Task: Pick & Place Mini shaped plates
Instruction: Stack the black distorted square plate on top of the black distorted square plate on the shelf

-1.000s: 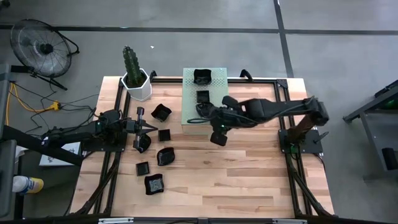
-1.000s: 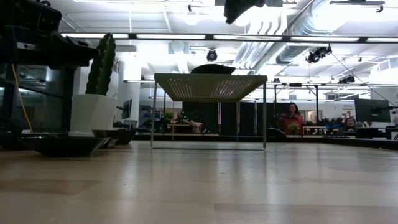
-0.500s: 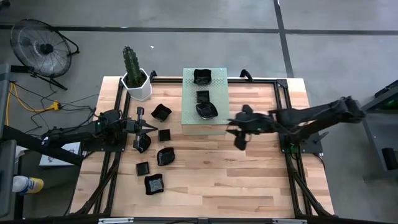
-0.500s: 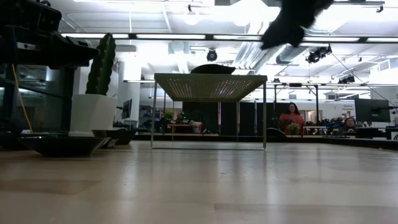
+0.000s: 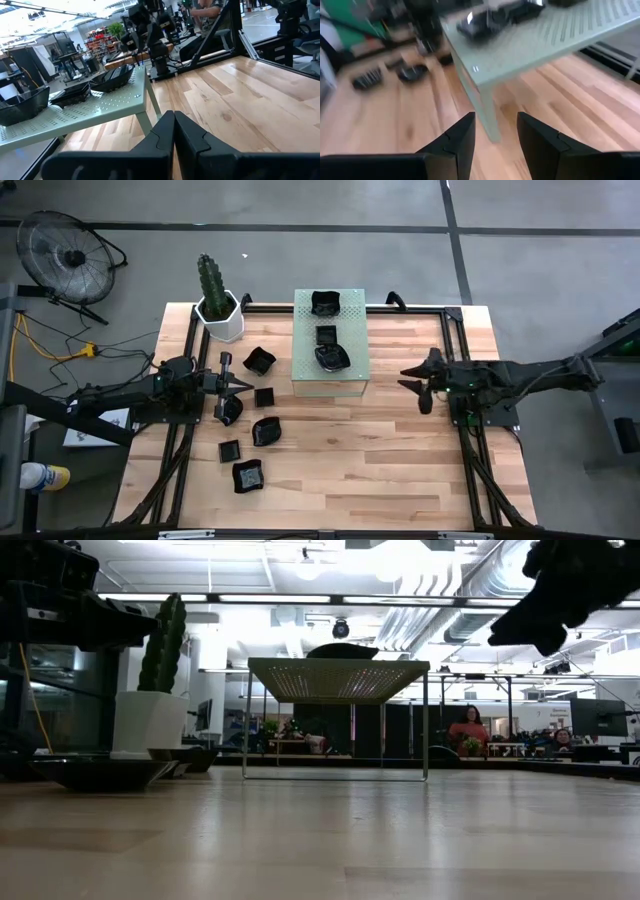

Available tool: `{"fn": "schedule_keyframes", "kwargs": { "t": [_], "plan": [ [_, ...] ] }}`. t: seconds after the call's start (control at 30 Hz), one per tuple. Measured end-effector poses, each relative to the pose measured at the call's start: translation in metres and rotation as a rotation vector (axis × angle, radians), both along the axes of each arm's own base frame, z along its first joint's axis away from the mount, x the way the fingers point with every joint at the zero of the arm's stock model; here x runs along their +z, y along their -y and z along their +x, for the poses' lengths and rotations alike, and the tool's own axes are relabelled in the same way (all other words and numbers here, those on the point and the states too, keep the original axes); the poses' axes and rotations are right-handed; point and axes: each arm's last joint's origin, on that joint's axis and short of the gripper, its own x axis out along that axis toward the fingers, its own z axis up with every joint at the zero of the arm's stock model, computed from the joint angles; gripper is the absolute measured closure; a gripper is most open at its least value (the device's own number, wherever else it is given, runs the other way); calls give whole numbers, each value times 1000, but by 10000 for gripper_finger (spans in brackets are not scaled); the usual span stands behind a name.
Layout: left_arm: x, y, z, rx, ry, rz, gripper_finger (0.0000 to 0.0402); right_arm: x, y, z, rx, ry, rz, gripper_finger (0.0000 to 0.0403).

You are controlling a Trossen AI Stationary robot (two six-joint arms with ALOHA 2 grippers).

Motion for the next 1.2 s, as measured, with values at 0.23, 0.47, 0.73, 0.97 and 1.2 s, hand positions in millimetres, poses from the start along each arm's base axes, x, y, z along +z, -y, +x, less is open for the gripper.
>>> {"fn": "schedule_keyframes", "kwargs": {
  "t": [0.23, 0.47, 0.73, 0.97, 1.2],
  "plan": [
    [0, 0, 0, 0, 0, 0, 399, -23, 1, -12, 36, 248, -99, 263],
    [0, 0, 0, 0, 0, 0, 399, -43, 0, -13, 81, 355, -142, 263],
    [0, 0, 0, 0, 0, 0, 399, -43, -4, -17, 243, 413, -186, 263],
    [0, 0, 0, 0, 0, 0, 399, -46, -2, -28, 225, 398, -197, 263],
    [0, 0, 0, 0, 0, 0, 399, -47, -4, -28, 314, 403, -211, 263]
  ]
}}
